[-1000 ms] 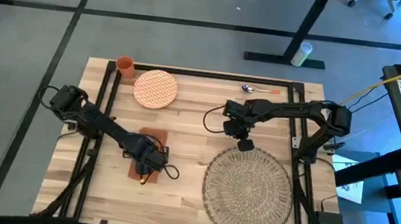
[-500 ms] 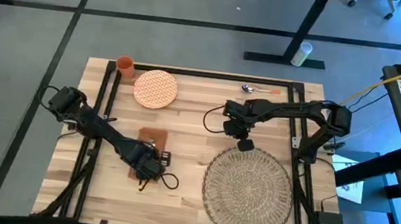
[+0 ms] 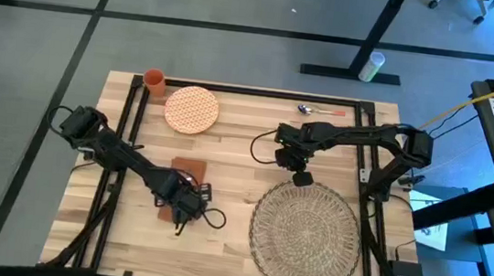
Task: Set table place
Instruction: Put the orange fork on top of the orange table napkin
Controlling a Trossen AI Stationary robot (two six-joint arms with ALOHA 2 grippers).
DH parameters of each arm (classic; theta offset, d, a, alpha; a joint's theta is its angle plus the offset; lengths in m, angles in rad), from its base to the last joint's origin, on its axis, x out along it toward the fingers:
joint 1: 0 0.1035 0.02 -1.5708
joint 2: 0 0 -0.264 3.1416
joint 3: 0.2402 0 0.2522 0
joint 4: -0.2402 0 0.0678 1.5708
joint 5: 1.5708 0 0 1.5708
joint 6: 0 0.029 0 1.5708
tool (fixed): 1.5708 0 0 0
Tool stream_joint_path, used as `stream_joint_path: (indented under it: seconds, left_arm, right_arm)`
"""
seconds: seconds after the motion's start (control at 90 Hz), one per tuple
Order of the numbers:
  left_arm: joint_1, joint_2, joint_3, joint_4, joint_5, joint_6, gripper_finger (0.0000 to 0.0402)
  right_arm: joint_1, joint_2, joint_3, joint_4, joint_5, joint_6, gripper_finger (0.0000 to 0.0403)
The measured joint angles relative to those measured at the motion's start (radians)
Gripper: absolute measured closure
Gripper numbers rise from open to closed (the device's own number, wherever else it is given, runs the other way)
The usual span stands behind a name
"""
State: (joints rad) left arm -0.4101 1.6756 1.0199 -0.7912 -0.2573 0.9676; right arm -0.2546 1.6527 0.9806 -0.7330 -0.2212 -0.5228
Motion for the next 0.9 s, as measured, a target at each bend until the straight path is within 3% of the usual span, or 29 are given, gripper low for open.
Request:
stream_joint_path:
  seconds: [0.9]
  left_arm:
    - [0.006, 0.046, -0.002, -0.094, 0.0, -0.091, 0.0401]
  right_arm:
    - [0.0, 0.0, 0.0, -0.001, 0.0, 0.001, 0.0397]
